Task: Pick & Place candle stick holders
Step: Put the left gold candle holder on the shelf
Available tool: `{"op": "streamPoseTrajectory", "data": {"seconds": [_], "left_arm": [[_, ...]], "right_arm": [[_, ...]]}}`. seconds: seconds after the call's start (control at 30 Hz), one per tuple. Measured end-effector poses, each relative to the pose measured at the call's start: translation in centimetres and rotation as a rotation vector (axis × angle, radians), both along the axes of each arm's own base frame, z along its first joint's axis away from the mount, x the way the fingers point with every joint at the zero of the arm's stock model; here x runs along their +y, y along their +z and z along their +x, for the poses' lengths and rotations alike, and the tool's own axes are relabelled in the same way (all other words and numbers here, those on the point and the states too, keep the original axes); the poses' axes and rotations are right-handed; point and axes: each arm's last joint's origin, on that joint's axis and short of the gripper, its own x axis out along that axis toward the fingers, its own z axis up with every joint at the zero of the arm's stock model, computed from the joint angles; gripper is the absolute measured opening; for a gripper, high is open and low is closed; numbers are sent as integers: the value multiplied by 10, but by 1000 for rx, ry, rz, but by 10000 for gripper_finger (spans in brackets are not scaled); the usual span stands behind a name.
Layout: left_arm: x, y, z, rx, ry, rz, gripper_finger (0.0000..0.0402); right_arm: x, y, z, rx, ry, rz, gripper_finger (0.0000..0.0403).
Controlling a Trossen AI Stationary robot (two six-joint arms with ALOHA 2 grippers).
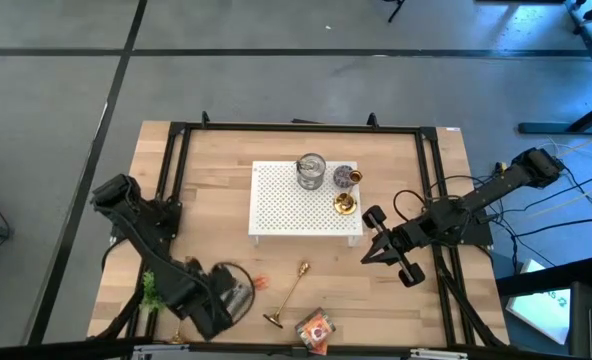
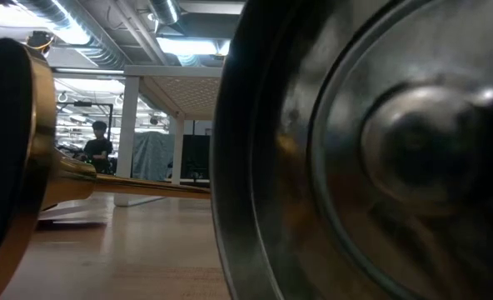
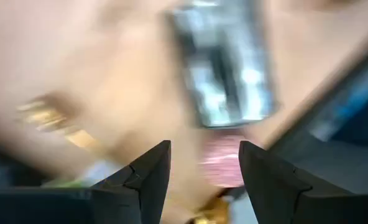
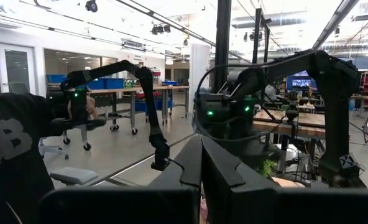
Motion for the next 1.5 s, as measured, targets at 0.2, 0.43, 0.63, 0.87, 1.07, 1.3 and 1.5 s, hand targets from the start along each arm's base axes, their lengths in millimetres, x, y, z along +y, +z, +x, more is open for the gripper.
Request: {"op": "streamPoseTrajectory", "data": {"seconds": [0.2,0.43,0.63,0.87,1.07,1.3,1.5], "left_arm": [[30,0,-5,226,125,135,191],[56,-13,4,256,99,78,185],[80,-16,-11,287,149,38,185],[97,-37,-36,212,236,-82,185],[100,-54,-55,274,304,-94,184],[97,-77,-59,258,296,-160,184],[97,-94,-61,231,307,-195,185]], "right_arm": [[0,0,0,0,0,0,5],[0,0,0,0,0,0,5],[0,0,0,0,0,0,5],[0,0,0,1,1,0,5],[-1,0,0,2,-13,3,5],[-3,0,2,11,-23,15,5],[-3,0,2,15,-24,17,5]]}}
